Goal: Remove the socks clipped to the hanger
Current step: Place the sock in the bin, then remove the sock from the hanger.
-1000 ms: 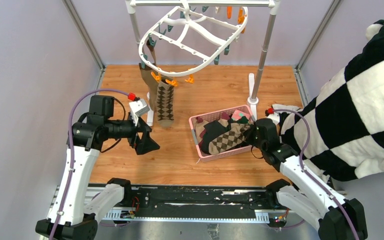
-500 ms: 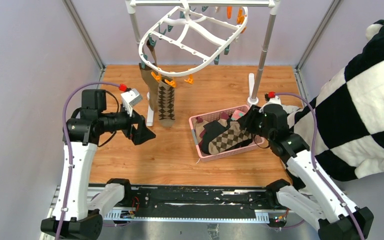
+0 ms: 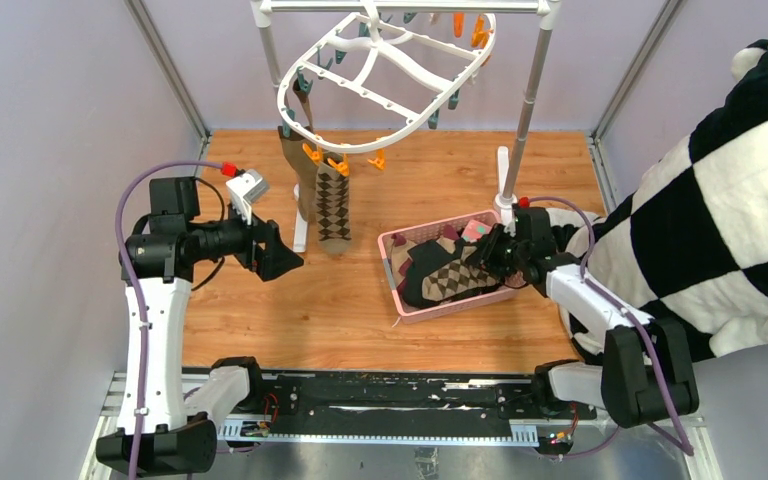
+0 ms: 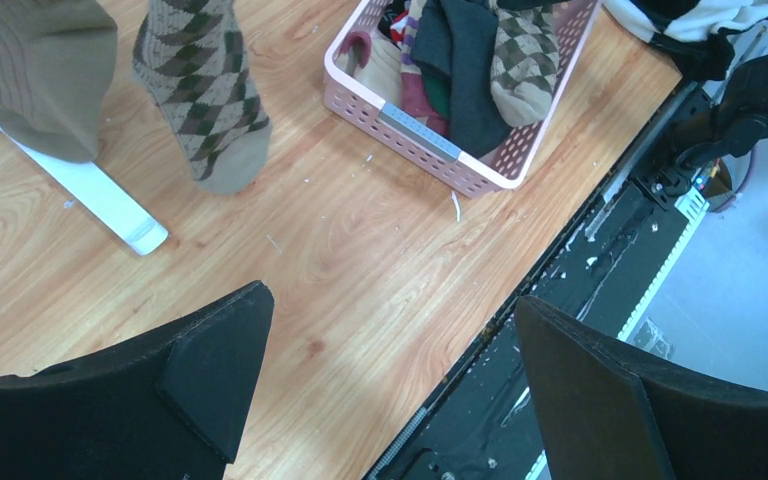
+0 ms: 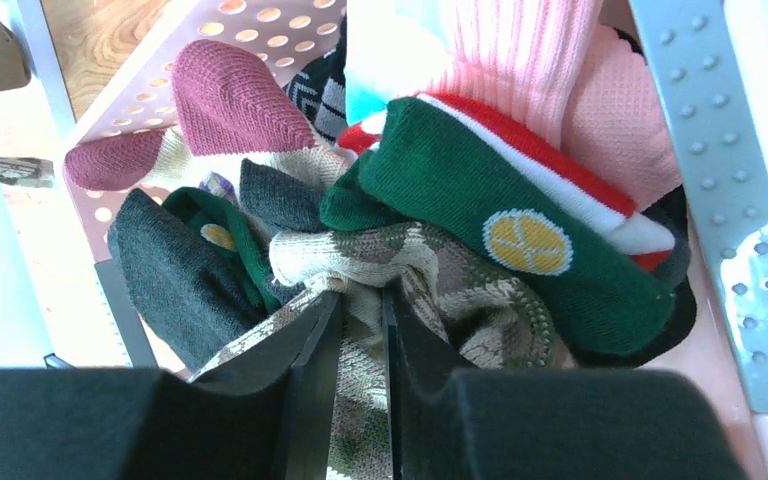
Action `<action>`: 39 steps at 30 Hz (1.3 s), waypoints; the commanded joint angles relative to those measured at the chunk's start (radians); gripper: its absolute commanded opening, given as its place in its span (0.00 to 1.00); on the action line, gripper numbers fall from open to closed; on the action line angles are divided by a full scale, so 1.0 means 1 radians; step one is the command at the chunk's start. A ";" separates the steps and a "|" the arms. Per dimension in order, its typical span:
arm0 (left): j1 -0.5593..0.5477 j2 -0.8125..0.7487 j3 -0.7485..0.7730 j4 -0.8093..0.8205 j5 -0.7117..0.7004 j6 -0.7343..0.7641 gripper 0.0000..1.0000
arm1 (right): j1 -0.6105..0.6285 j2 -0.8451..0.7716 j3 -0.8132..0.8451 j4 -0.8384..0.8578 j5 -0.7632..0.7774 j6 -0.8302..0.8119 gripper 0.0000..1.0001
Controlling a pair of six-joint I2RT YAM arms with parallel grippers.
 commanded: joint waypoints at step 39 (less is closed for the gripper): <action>0.420 0.282 0.114 -0.461 0.067 0.487 0.93 | 0.944 0.830 1.029 0.451 1.181 -0.540 0.92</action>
